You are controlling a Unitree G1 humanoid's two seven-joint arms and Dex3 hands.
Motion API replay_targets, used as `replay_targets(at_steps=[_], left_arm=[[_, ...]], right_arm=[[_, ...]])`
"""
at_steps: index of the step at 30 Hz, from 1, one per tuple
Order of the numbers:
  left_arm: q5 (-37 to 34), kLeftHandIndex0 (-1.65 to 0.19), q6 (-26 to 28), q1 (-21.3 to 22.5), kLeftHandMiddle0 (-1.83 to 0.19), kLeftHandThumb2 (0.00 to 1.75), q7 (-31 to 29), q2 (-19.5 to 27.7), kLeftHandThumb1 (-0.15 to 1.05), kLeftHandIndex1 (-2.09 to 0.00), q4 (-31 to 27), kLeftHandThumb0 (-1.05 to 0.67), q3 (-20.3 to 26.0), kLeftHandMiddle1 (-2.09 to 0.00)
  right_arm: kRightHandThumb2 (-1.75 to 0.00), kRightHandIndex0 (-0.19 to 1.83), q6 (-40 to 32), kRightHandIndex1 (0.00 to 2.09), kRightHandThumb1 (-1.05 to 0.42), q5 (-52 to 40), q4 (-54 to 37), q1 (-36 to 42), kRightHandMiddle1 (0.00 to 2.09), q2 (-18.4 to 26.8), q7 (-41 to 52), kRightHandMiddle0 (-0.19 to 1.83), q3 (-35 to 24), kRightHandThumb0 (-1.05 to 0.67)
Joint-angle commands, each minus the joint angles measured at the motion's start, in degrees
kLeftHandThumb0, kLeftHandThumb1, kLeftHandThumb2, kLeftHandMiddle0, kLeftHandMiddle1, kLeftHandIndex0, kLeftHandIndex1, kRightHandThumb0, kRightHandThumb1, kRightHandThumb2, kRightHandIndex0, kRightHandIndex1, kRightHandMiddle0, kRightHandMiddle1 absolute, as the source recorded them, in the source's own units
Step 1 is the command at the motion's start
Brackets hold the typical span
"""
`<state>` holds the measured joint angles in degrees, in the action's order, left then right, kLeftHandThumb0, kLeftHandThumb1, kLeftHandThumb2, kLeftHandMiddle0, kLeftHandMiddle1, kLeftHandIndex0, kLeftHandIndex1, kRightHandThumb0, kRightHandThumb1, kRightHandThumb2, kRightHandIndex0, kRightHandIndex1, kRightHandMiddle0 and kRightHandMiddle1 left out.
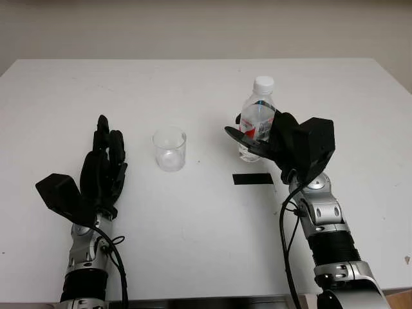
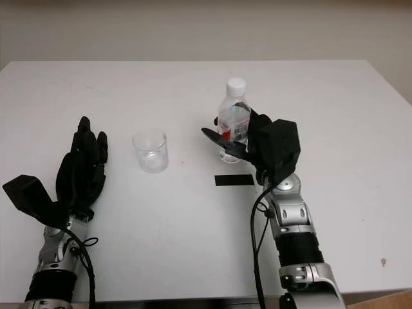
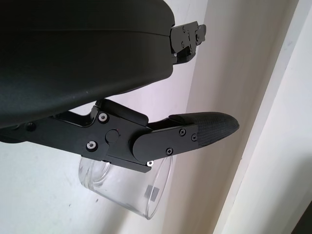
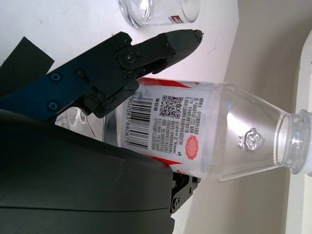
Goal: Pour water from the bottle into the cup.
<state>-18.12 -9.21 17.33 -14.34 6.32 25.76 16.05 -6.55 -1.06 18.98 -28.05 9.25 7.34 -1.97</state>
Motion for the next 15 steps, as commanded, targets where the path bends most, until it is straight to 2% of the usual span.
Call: replay_targets(at_steps=[1, 6, 15], left_arm=[[-0.13, 0.19, 1.02, -2.73, 0.16, 0.57, -0.18, -0.28, 1.05, -0.05, 1.06, -0.68, -0.01, -0.05], [-0.1, 0.19, 1.32, -3.12, 0.17, 0.57, -0.6, 0.17, 1.05, -0.04, 0.51, -0.68, 0.08, -0.05], [-0.35, 0.19, 2.29, -3.45, 0.17, 0.55, -0.87, 0.57, 1.05, -0.03, -0.47, -0.69, 0.38, -0.05]], right_arm=[[-0.36, 1.35, 0.77, 2.09, -1.05, -0.52, -0.86, 0.4, 2.09, -0.54, 0.27, 0.85, -0.09, -0.37], [-0.36, 1.41, -0.57, 2.09, -1.05, -0.33, -1.59, 1.87, 2.09, -0.85, -0.25, 0.91, -0.21, -0.38], [-0.35, 1.39, -0.54, 2.09, -1.05, -0.57, -2.36, 4.77, 2.09, -0.92, -0.53, 0.88, -0.3, -0.4]])
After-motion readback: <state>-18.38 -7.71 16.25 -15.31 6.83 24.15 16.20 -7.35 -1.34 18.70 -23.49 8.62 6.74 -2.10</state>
